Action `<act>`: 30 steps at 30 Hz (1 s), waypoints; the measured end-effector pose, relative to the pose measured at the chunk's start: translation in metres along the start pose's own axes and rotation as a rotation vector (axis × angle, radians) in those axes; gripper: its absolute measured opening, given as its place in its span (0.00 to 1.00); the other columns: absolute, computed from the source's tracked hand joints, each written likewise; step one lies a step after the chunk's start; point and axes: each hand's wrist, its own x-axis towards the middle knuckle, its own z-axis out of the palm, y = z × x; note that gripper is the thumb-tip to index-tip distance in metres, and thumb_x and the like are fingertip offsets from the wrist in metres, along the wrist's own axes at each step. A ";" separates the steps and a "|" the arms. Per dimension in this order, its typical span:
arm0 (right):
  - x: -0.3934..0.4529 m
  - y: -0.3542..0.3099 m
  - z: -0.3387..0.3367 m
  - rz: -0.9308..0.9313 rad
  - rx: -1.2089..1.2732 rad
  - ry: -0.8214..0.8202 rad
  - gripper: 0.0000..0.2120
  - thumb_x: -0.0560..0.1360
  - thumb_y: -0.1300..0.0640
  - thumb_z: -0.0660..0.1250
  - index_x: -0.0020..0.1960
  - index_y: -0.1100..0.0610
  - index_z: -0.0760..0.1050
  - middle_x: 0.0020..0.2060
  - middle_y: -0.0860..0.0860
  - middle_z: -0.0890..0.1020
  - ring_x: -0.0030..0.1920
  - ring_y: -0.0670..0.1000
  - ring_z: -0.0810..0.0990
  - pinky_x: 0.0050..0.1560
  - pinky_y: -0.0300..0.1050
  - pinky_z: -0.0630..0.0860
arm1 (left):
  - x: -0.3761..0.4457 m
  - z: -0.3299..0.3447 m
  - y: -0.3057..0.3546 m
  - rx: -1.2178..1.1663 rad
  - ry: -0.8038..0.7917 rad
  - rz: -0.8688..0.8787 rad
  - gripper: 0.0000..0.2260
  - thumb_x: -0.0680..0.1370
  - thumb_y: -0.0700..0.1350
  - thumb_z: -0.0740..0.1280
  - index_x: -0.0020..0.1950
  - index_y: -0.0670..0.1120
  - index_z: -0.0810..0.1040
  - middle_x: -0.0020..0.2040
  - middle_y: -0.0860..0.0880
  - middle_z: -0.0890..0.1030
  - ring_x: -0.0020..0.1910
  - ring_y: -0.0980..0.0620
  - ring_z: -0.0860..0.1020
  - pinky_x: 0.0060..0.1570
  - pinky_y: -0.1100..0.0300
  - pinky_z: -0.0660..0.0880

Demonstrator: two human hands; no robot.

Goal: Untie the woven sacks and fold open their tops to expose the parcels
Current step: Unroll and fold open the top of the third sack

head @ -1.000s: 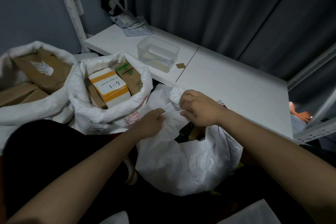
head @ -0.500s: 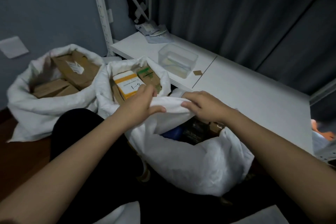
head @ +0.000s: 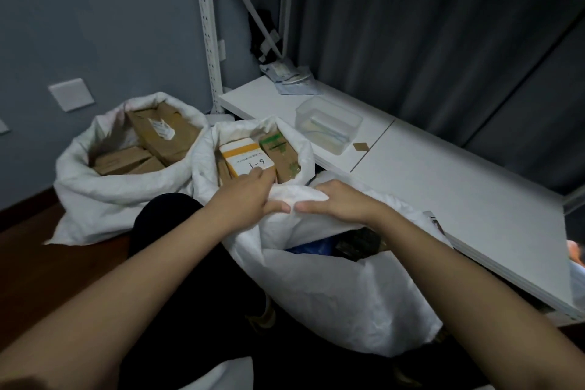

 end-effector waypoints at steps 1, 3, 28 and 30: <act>0.001 -0.002 -0.003 0.014 0.041 -0.055 0.08 0.73 0.43 0.70 0.38 0.44 0.75 0.35 0.39 0.79 0.36 0.36 0.77 0.36 0.29 0.68 | -0.001 -0.003 0.000 -0.006 -0.057 0.025 0.21 0.76 0.63 0.59 0.51 0.45 0.68 0.45 0.50 0.70 0.45 0.47 0.72 0.42 0.54 0.69; 0.005 0.000 -0.006 -0.033 -0.061 -0.046 0.09 0.72 0.41 0.69 0.40 0.44 0.75 0.37 0.39 0.78 0.41 0.39 0.77 0.39 0.34 0.69 | 0.001 -0.006 -0.010 -0.178 -0.172 0.001 0.25 0.74 0.67 0.59 0.47 0.44 0.71 0.42 0.50 0.75 0.44 0.48 0.74 0.43 0.53 0.71; -0.049 0.040 0.063 0.005 -0.496 0.878 0.25 0.69 0.37 0.62 0.50 0.58 0.77 0.45 0.55 0.78 0.40 0.55 0.78 0.35 0.42 0.70 | 0.111 0.001 0.096 -1.115 -0.364 -0.584 0.06 0.81 0.40 0.55 0.51 0.40 0.70 0.42 0.43 0.76 0.39 0.48 0.75 0.41 0.56 0.74; -0.049 0.063 0.043 0.132 -0.383 0.839 0.13 0.73 0.53 0.63 0.53 0.61 0.77 0.50 0.57 0.77 0.45 0.59 0.78 0.38 0.44 0.68 | 0.129 0.009 0.104 -1.251 -0.323 -0.581 0.07 0.80 0.40 0.61 0.57 0.40 0.71 0.42 0.44 0.77 0.38 0.51 0.77 0.39 0.57 0.76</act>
